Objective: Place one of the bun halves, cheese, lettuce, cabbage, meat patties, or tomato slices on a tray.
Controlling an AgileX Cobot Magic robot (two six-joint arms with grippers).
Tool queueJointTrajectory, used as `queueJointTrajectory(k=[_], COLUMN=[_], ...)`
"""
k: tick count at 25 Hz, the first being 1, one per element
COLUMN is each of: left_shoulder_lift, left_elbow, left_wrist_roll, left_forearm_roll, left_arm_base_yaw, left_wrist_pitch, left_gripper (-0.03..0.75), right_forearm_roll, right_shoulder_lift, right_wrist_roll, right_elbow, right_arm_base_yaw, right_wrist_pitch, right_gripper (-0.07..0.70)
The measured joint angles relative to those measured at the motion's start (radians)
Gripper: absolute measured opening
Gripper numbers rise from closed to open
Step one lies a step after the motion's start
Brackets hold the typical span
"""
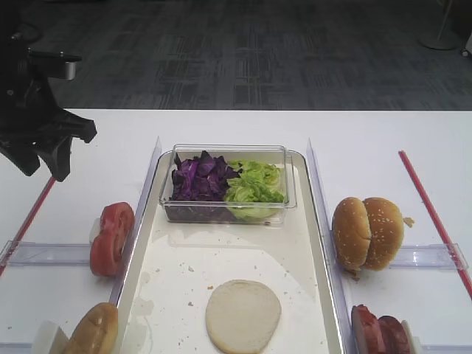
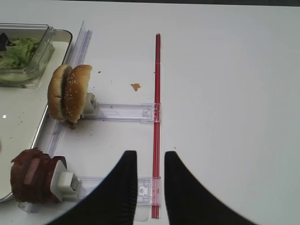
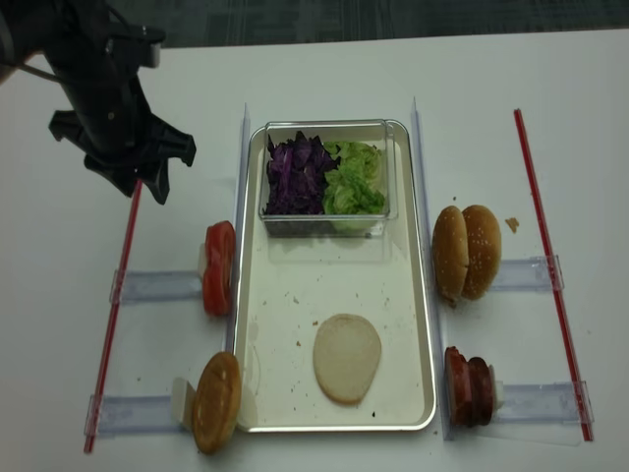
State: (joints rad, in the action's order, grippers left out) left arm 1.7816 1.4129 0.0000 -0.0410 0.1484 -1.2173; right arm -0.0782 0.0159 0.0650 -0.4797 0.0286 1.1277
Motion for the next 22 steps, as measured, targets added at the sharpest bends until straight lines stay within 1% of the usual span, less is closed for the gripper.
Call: queueJointTrajectory(k=[15,22], left_shoulder_lift=[-0.021,-0.117], left_elbow=[0.000,0.000], left_wrist_roll=[0.000,0.000], left_forearm_roll=[0.000,-0.002], left_arm_base_yaw=[-0.002,-0.048], left_wrist_pitch=[0.000,-0.004], left_gripper=[0.314,0.314], right_forearm_roll=[0.000,0.000], right_shoulder_lift=[0.000,0.000], right_wrist_roll=[0.019,0.019], right_elbow=[0.000,0.000], right_arm_base_yaw=[0.000,0.000], right_wrist_pitch=[0.000,0.000], right_gripper=[0.193,0.193])
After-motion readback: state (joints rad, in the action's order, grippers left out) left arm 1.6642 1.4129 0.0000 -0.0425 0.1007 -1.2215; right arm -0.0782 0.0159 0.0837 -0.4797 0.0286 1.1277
